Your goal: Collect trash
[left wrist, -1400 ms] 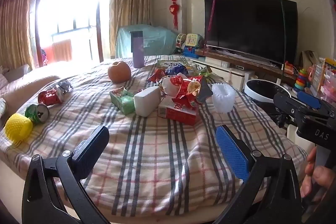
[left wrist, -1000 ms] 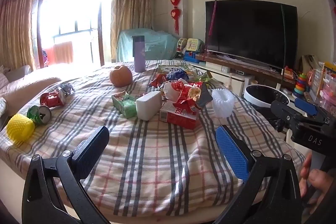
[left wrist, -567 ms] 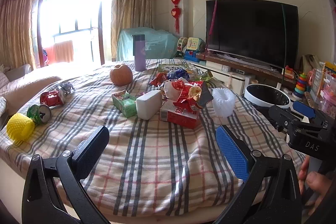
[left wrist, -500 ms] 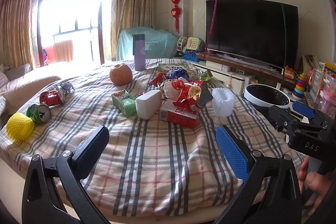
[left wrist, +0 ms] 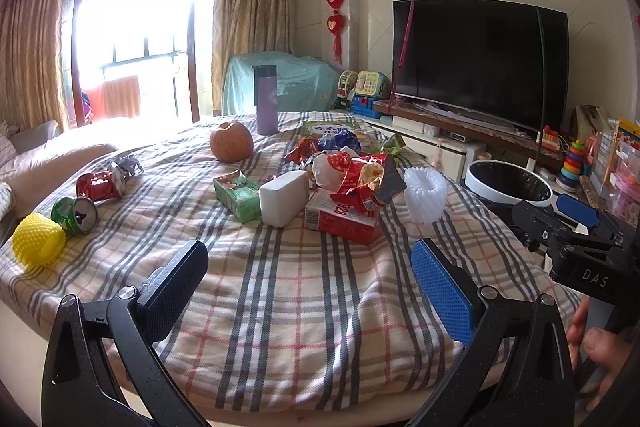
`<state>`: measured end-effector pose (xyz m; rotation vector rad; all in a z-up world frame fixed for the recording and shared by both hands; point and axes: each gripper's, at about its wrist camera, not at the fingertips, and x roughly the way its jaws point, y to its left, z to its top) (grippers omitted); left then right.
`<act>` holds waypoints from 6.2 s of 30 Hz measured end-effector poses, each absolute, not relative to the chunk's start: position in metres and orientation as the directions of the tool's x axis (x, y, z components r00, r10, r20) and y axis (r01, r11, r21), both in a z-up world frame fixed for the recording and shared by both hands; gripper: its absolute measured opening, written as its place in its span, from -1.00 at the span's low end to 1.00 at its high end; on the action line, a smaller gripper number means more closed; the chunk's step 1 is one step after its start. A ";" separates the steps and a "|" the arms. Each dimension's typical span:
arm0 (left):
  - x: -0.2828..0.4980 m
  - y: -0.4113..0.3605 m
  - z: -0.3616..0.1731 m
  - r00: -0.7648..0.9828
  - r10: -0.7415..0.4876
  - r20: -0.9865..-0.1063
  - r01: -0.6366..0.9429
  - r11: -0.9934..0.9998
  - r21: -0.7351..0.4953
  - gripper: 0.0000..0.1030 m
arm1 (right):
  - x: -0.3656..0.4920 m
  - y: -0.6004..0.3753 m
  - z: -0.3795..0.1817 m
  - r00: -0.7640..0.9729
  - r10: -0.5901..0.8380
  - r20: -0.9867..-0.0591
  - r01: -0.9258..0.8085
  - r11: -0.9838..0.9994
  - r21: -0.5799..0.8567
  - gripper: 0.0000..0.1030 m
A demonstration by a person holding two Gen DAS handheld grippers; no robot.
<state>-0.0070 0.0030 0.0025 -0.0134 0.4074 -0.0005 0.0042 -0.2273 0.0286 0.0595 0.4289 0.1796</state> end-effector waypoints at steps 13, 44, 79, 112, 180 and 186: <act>-0.008 0.004 0.001 0.917 -0.006 -0.398 -0.001 1.000 -0.017 1.00 | 0.003 -0.226 0.028 0.893 0.189 -0.408 -0.162 0.982 0.099 1.00; 0.027 0.022 -0.018 0.866 -0.019 -0.499 -0.014 0.998 -0.062 1.00 | 0.027 -0.222 0.017 0.846 0.226 -0.483 -0.192 0.974 0.120 1.00; 0.184 0.049 -0.042 0.750 -0.016 -0.661 0.001 1.000 -0.023 0.47 | 0.153 -0.216 -0.020 0.679 0.250 -0.690 -0.167 0.968 0.186 0.48; 0.146 -0.031 0.016 0.809 -0.180 -0.559 0.154 0.984 -0.094 -0.44 | 0.126 -0.291 0.006 0.727 0.277 -0.628 -0.114 0.951 0.288 -0.56; 0.239 -0.280 0.002 0.617 -0.416 -0.668 0.483 0.870 -0.097 0.15 | 0.156 -0.467 -0.004 0.722 0.124 -0.680 0.175 0.919 0.352 0.03; 0.231 -0.263 0.002 0.625 -0.405 -0.667 0.456 0.883 -0.110 0.25 | 0.149 -0.463 -0.002 0.733 0.135 -0.667 0.160 0.919 0.361 0.26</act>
